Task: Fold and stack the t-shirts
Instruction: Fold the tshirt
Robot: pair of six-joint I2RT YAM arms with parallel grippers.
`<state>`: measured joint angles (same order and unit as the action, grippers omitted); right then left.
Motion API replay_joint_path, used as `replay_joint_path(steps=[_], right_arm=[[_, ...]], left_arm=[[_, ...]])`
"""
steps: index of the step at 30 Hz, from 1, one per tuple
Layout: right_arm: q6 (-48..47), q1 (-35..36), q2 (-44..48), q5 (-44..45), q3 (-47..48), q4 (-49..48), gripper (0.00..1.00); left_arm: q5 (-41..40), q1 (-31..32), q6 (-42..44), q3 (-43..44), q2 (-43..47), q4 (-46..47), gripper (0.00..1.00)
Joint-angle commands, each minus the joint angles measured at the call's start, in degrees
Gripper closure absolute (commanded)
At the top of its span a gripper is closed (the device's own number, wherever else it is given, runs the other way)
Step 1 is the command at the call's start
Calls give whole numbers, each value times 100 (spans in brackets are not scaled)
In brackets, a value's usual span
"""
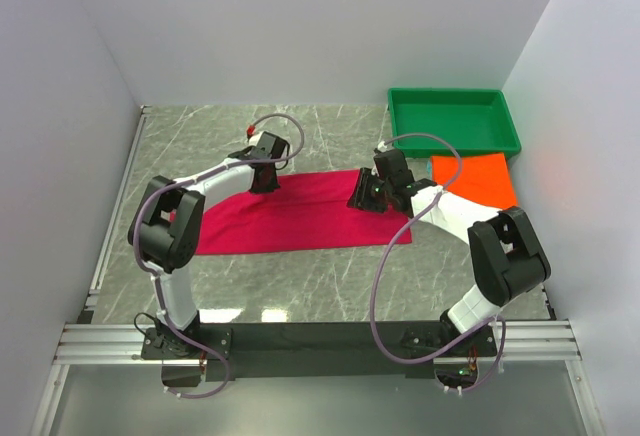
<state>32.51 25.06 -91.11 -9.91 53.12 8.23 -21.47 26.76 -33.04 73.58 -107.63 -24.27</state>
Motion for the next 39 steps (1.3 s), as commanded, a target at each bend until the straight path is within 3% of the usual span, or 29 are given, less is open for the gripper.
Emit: replay_joint_path(steps=[1, 3, 8, 13, 17, 23, 29, 39], right_arm=[[-52, -63, 164, 51, -13, -67, 54], [-61, -71, 164, 25, -13, -76, 54], [-87, -71, 181, 24, 5, -58, 54], [-96, -89, 216, 24, -4, -49, 54], [-131, -106, 243, -2, -4, -41, 54], [-166, -106, 181, -90, 40, -32, 54], [-175, -115, 129, -134, 49, -58, 54], [-219, -115, 128, -64, 110, 73, 54]], left_arm=[[293, 31, 17, -89, 93, 142, 98], [267, 31, -10, -107, 199, 116, 93], [240, 13, 25, -116, 707, 159, 69], [565, -83, 131, -274, 1235, 370, 56], [635, -775, 131, -406, 1473, 362, 47], [768, -1497, 455, -125, 1018, 204, 49], [794, -1648, 588, 200, 376, 133, 73], [944, -1560, 439, 236, -566, 54, 77]])
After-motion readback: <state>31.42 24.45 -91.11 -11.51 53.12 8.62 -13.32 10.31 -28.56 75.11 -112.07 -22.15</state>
